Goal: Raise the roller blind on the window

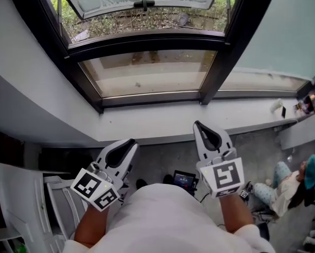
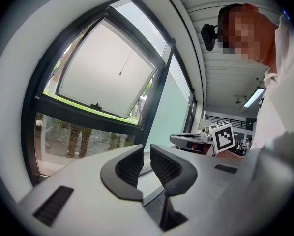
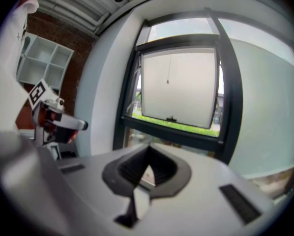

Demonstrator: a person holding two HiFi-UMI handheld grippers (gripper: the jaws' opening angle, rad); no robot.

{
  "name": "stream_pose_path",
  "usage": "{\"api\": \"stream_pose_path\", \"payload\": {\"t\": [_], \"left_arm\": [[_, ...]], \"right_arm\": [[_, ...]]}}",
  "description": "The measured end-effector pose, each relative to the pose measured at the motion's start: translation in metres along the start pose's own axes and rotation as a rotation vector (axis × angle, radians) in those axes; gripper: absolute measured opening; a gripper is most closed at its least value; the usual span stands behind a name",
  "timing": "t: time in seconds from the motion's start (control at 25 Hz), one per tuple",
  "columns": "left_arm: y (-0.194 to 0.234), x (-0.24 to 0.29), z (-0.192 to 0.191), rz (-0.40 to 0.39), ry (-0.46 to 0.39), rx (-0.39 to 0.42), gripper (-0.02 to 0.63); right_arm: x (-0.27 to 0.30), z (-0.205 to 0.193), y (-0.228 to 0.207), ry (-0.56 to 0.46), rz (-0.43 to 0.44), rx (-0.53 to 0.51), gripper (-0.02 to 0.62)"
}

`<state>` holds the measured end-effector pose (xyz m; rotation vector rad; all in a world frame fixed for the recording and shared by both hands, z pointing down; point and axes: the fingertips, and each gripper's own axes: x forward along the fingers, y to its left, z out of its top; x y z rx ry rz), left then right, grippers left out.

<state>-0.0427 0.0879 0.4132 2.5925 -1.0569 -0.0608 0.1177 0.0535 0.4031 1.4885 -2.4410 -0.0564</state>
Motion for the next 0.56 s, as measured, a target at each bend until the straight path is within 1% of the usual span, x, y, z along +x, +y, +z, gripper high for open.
{"api": "stream_pose_path", "payload": {"t": [0.36, 0.44, 0.56], "left_arm": [[-0.001, 0.0, 0.002, -0.006, 0.004, -0.002, 0.066], [0.002, 0.003, 0.007, -0.003, -0.008, 0.011, 0.066], [0.009, 0.008, 0.023, 0.004, -0.042, 0.05, 0.066]], "right_arm": [[0.0, -0.002, 0.002, 0.024, -0.001, -0.006, 0.021], [0.005, 0.002, -0.001, 0.02, 0.001, -0.012, 0.021], [0.018, 0.016, -0.005, -0.019, 0.006, -0.036, 0.021]]}}
